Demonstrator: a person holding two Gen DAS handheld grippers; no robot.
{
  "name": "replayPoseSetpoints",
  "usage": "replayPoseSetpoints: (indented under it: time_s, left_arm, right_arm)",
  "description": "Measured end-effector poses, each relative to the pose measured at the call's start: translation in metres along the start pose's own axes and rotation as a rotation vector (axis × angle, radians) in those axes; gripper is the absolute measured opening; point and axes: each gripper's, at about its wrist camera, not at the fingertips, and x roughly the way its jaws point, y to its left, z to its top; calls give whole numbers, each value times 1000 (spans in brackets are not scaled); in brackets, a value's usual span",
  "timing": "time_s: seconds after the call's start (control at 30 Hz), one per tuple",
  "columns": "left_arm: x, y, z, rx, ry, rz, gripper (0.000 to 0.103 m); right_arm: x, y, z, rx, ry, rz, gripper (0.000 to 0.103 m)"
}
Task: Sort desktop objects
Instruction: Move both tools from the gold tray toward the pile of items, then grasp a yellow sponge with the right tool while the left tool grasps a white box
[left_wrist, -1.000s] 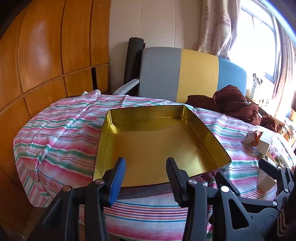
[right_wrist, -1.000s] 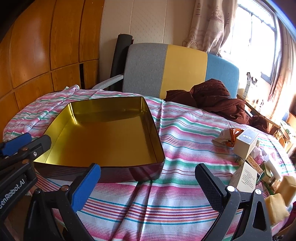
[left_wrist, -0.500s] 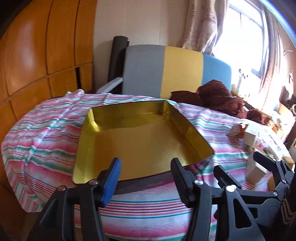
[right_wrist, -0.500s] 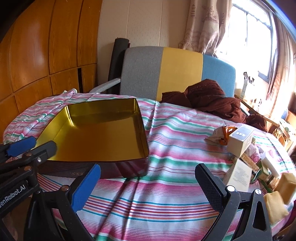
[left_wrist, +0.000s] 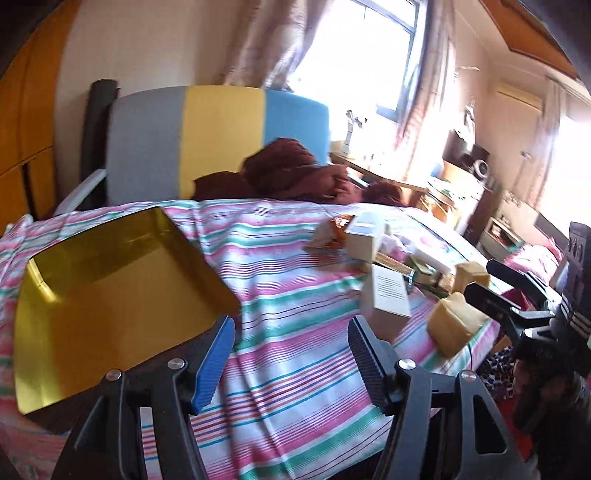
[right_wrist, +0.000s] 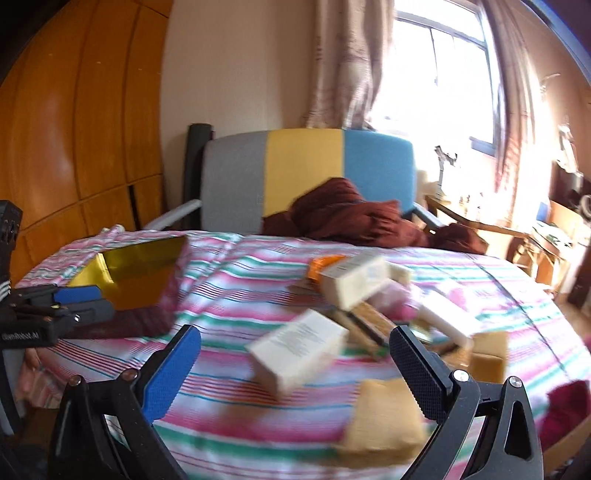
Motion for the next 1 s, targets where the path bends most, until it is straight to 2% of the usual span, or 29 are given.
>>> replayPoseSetpoints:
  time_s: [0.17,0.27,0.43,0.63,0.83,1.0]
  left_arm:
    - [40,-36,5,59,78,-104,65]
    - [65,-56,6,105,128,-149,65]
    - [98,-89,7,180,164,-193,65]
    - [132,-106,8,232,207,-179,65]
    - [156,-102,5,219,240,-157,65]
    - [175,-99,2,203,262,-110,65]
  right_arm:
    - [-4,-45,-27,89,78,-32,103]
    - [-6,-55,-42,103,115,-32,103]
    - [1,-68,-58,164,149,5,103]
    - [15,-71,-71,194,182,34,103]
    - [23,-77,-77,223,188,44,103]
    - [27,-74,-77,221,188,43,103]
